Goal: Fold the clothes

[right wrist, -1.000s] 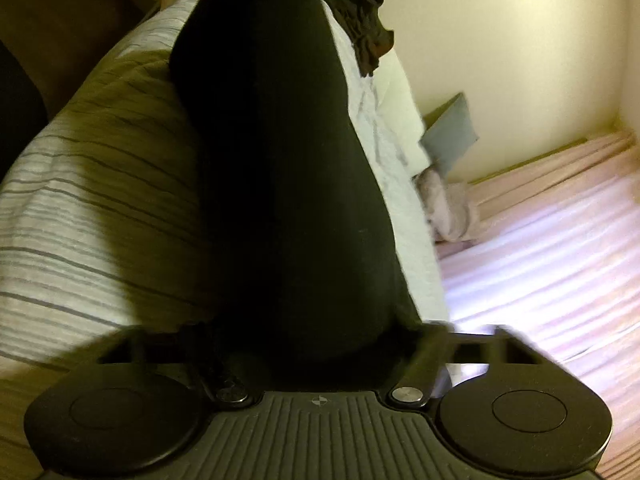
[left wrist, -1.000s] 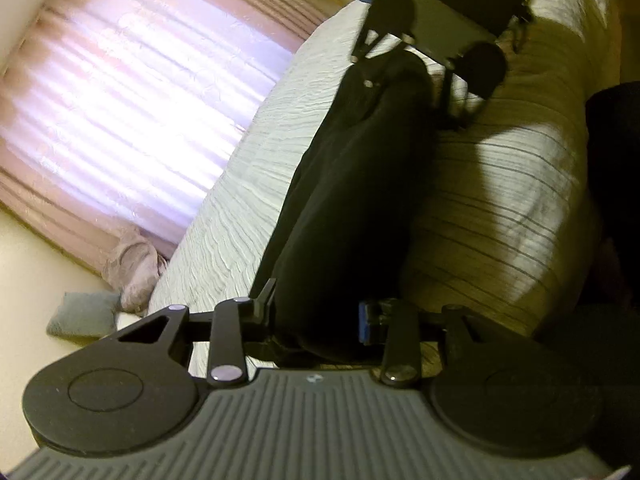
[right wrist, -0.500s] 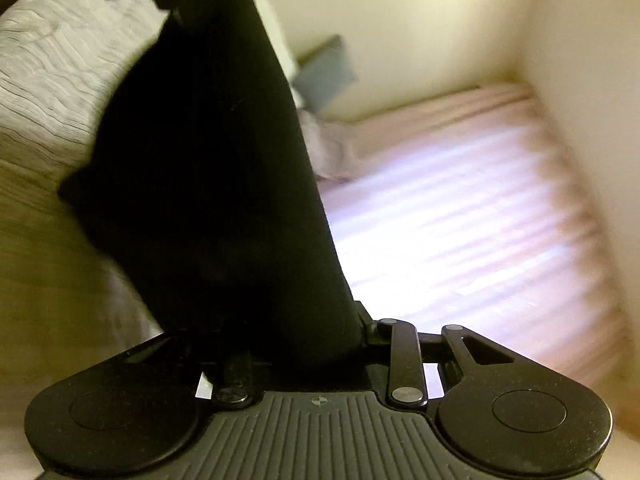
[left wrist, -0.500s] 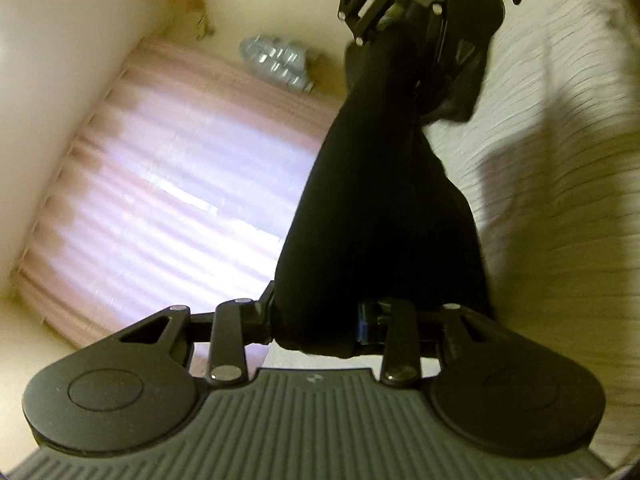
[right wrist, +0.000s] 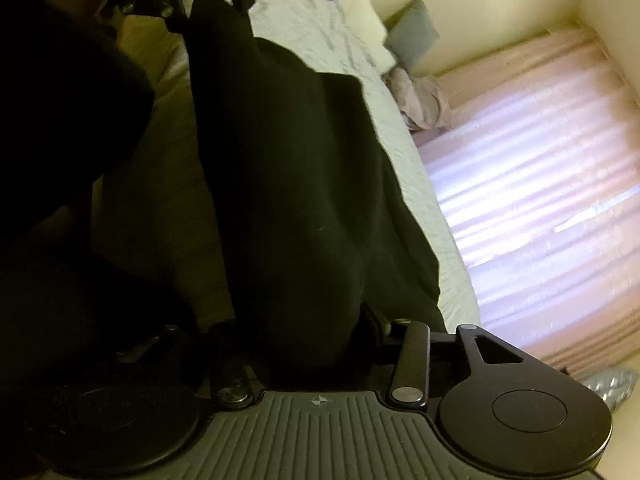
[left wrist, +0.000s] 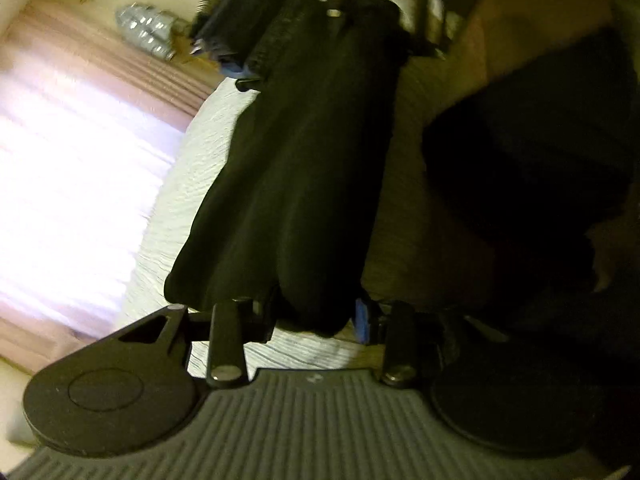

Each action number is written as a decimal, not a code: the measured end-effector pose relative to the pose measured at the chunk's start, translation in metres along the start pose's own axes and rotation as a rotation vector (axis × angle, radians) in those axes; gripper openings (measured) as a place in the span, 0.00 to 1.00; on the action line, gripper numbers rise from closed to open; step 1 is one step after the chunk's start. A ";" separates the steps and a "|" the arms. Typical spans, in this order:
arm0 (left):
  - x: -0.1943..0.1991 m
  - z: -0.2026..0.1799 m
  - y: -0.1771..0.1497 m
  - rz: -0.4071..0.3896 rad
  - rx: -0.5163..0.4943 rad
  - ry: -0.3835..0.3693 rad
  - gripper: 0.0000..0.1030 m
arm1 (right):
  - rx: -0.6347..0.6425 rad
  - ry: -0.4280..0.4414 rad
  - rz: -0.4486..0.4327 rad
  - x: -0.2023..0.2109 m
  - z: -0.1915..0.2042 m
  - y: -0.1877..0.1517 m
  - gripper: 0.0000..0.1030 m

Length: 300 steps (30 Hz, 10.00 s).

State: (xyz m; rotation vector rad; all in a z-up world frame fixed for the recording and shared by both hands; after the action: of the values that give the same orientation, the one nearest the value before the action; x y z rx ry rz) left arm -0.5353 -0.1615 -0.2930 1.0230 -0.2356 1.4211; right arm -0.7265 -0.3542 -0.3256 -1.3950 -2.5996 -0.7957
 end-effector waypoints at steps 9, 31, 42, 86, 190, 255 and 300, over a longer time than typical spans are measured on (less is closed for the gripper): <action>0.054 0.064 -0.034 -0.105 0.402 -0.105 0.38 | -0.330 0.200 -0.047 0.035 -0.052 -0.007 0.75; -0.062 0.208 -0.049 -0.367 1.048 -0.256 0.09 | -1.222 0.605 0.193 -0.089 -0.186 -0.095 0.06; -0.119 0.255 -0.031 -0.362 1.037 -0.259 0.09 | -1.340 0.425 0.205 -0.112 -0.218 -0.121 0.06; -0.169 0.274 -0.052 -0.198 1.101 -0.166 0.15 | -1.268 0.230 0.309 -0.129 -0.259 -0.160 0.08; -0.125 0.069 0.038 0.176 -0.212 0.224 0.37 | 0.074 -0.047 0.079 -0.006 -0.058 0.048 0.51; -0.072 0.515 0.403 -0.260 -0.406 -0.093 0.31 | -0.215 -0.107 0.489 0.057 -0.561 0.020 0.33; -0.391 0.448 0.490 -0.041 -0.470 0.055 0.52 | 0.032 -0.134 0.543 -0.078 -0.558 -0.306 0.59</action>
State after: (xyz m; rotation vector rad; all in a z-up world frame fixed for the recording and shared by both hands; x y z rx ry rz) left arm -0.8564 -0.8310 -0.0872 0.5988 -0.4801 1.2734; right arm -1.0176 -0.8186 0.0071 -2.0640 -2.1213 -0.5888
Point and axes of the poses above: each gripper's, at about its wrist camera, not at the fingertips, and x roughly against the way its jaws point, z to its left, y to its top, the point moved 7 cm from there along -x, roughly the way its jaws point, and after that the axes turned 11 degrees about -y, right-handed, at the moved point
